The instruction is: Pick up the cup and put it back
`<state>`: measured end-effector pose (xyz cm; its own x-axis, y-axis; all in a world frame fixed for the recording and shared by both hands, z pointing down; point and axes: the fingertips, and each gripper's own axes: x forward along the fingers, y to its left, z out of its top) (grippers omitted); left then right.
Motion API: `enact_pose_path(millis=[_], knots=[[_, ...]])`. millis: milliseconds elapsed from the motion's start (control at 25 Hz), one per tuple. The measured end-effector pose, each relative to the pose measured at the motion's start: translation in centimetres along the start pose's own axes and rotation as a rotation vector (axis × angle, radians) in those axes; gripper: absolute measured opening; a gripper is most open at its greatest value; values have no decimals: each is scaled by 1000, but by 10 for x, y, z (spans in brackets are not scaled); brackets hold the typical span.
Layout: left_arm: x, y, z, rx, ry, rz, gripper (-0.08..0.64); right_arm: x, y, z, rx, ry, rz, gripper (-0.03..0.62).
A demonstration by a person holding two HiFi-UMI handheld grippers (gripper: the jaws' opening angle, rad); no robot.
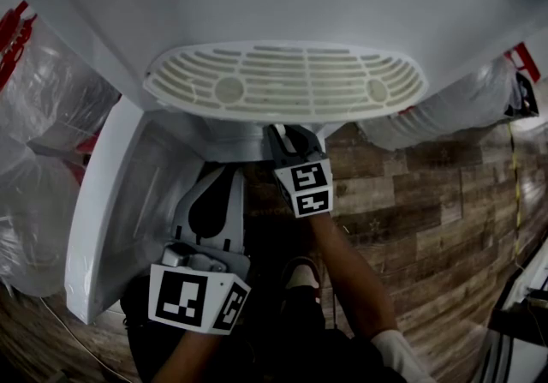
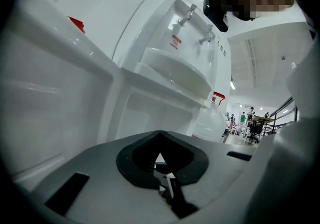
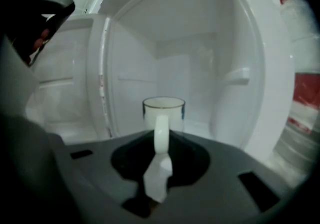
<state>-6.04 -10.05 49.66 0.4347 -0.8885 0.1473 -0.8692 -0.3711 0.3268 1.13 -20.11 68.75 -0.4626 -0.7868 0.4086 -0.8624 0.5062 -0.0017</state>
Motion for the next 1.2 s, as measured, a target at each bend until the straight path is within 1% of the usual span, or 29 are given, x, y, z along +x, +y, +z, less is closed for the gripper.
enact_pose_path(millis=[200, 720, 920, 1200], knots=[[0, 1, 0, -4, -2, -1, 6, -8, -2, 1, 16, -11, -18, 73], [2, 2, -4, -29, 2, -12, 6, -25, -8, 0, 65, -31, -28, 72], [4, 3, -5, -30, 10, -7, 6, -32, -8, 0, 65, -32, -26, 72], [5, 0, -7, -28, 17, -12, 6, -43, -8, -7, 101, -21, -11, 72]])
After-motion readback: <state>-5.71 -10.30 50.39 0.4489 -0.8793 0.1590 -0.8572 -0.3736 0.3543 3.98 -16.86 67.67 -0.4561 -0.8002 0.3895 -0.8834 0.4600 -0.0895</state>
